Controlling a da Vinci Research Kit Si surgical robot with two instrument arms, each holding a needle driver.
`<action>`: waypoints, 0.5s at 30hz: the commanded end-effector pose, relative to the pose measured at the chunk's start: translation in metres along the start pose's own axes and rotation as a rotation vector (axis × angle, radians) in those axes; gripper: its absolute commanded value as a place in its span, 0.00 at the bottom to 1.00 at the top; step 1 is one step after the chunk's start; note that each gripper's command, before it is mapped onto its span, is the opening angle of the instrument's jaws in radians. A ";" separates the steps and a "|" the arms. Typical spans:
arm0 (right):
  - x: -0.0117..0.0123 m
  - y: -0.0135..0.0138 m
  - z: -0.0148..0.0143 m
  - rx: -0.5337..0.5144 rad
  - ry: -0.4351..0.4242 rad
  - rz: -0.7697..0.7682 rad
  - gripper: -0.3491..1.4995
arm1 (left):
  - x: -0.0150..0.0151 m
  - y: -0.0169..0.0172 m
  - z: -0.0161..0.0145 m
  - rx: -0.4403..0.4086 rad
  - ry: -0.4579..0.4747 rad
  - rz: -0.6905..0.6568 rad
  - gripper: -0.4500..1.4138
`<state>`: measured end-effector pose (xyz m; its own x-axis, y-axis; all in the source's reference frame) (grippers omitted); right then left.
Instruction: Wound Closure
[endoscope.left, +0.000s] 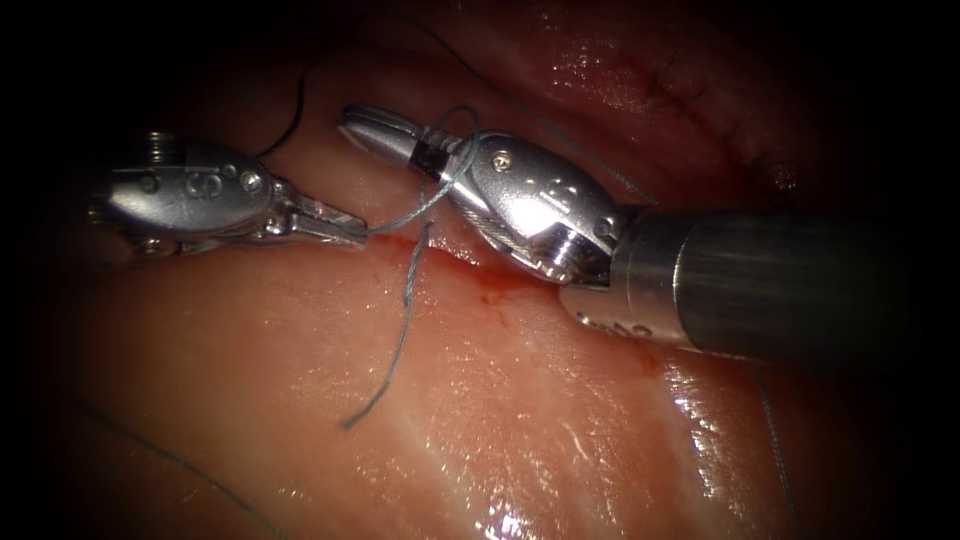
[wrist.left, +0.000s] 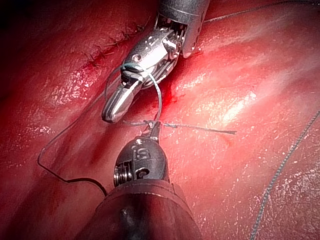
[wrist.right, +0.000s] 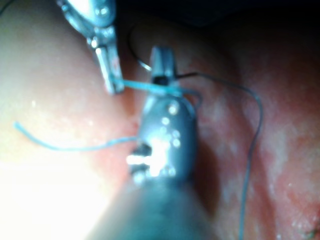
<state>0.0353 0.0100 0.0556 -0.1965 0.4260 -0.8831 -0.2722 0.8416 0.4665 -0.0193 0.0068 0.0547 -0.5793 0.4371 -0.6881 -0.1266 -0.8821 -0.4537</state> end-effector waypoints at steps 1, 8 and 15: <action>-0.0004 -0.0006 0.0007 0.033 0.013 0.022 0.00 | -0.0004 0.0002 0.0012 -0.005 0.003 -0.005 0.00; -0.0001 -0.0016 0.0006 0.280 0.079 0.134 0.00 | -0.0005 -0.0002 0.0022 -0.012 0.008 -0.001 0.00; 0.0002 -0.0020 -0.0001 0.504 0.120 0.215 0.00 | -0.0013 -0.0006 0.0022 -0.017 0.010 0.008 0.00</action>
<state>0.0350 0.0086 0.0539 -0.2978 0.5971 -0.7448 0.2835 0.8003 0.5283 -0.0198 0.0069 0.0566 -0.5729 0.4300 -0.6978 -0.1099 -0.8840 -0.4545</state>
